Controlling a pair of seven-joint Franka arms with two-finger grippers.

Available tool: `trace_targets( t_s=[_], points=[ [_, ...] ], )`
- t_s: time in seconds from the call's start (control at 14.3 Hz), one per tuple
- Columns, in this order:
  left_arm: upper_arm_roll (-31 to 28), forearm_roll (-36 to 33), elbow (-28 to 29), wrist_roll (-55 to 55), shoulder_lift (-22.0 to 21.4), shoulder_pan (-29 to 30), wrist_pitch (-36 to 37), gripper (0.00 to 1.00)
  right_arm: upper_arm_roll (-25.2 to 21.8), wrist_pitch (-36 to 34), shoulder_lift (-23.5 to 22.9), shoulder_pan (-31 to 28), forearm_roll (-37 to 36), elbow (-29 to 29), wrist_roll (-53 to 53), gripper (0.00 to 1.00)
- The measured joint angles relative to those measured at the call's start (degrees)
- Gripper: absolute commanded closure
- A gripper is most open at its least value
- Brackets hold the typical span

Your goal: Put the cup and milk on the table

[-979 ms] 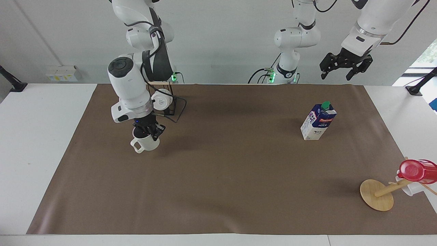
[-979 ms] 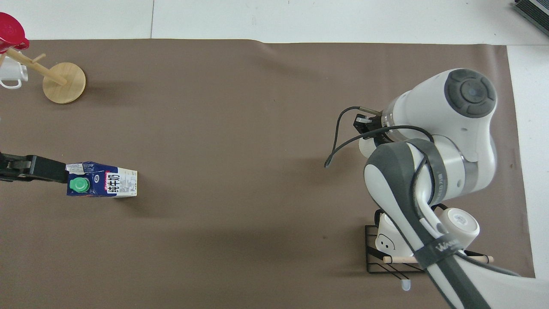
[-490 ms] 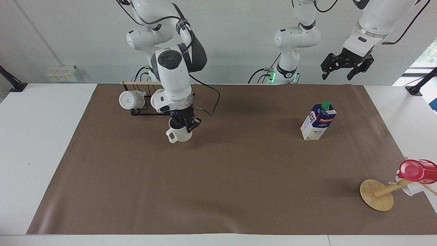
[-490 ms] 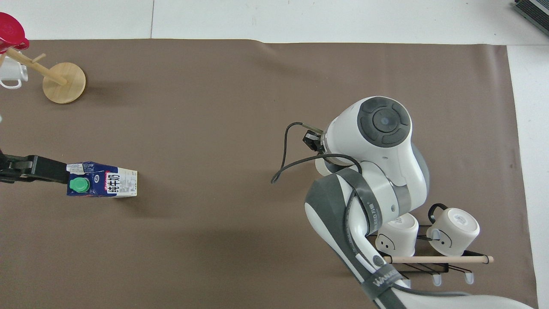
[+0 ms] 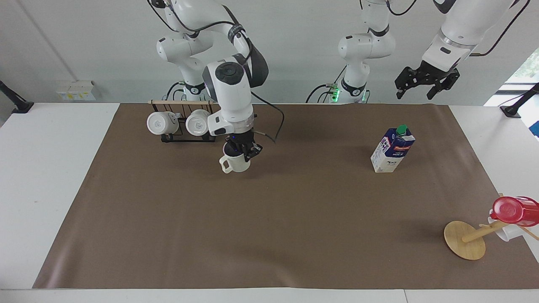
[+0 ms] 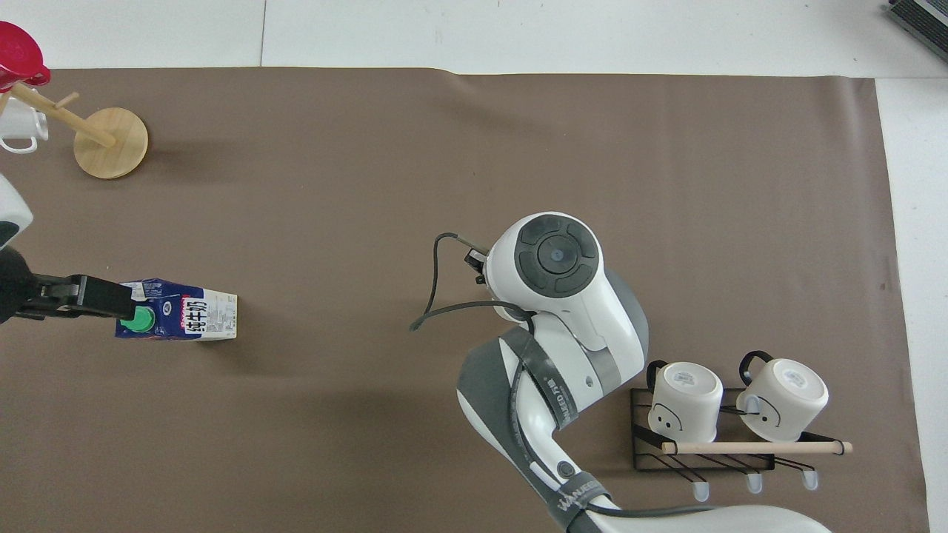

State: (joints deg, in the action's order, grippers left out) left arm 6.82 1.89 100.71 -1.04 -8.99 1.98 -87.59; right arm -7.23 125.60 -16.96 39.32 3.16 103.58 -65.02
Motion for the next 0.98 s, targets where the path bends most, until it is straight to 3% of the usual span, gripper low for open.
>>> trace_targets(
  t_s=[0.98],
  points=[
    [-0.23, 0.00, 15.05, 0.11, -1.32, 0.91, -18.41, 0.00, 0.33, 5.97, -1.13, 2.47, -2.63, 4.35, -0.22, 1.00]
  ],
)
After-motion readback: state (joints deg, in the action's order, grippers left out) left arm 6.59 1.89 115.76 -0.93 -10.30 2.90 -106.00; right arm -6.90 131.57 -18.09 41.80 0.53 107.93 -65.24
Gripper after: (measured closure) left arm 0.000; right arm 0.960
